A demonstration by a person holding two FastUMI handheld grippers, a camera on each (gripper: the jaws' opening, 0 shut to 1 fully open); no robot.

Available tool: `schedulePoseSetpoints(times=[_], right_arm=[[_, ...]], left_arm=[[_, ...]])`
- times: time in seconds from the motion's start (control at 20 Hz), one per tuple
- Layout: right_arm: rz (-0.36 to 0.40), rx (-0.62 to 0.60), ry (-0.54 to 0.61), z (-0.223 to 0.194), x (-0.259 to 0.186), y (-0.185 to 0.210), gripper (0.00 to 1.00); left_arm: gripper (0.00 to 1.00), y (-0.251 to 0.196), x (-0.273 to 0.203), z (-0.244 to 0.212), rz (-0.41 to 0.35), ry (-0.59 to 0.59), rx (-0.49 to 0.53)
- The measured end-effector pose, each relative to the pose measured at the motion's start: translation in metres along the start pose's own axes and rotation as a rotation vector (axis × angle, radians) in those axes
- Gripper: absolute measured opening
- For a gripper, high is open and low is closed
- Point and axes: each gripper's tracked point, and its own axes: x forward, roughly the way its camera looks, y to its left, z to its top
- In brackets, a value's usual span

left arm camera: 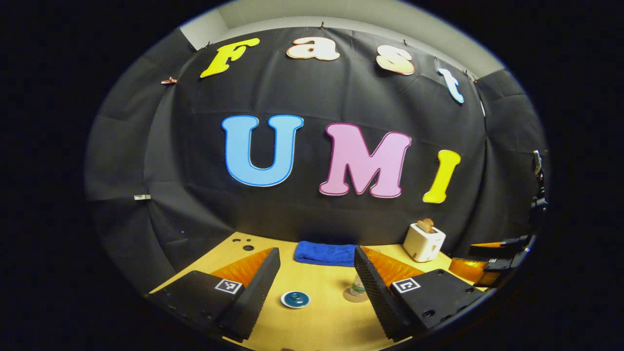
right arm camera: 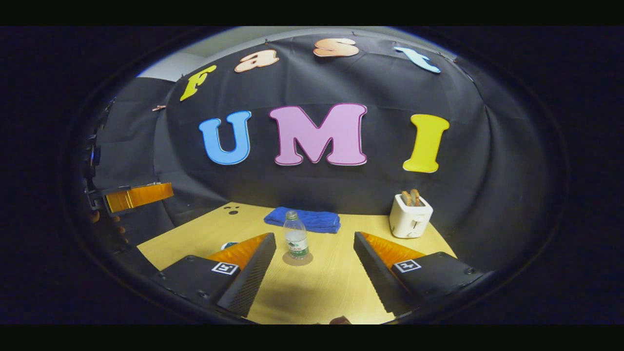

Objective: Open the teacup lid with one hand, grasp the water bottle and pour water into the teacup with the other hand; after pouring, place the water bottle on the coaster and then close the teacup lid.

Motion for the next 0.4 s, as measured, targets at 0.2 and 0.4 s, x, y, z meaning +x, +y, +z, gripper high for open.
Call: schedulePoseSetpoints(times=[0.2,0.4], right_arm=[[-0.047,0.038,-0.035,0.015,-0.015,-0.003,0.99],[-0.074,0.066,-0.048,0.031,-0.027,0.003,0.99]], left_arm=[[0.96,-0.012,-0.016,0.008,-0.055,-0.023,0.012],[0.96,-0.001,-0.034,0.007,-0.064,-0.029,0.035]])
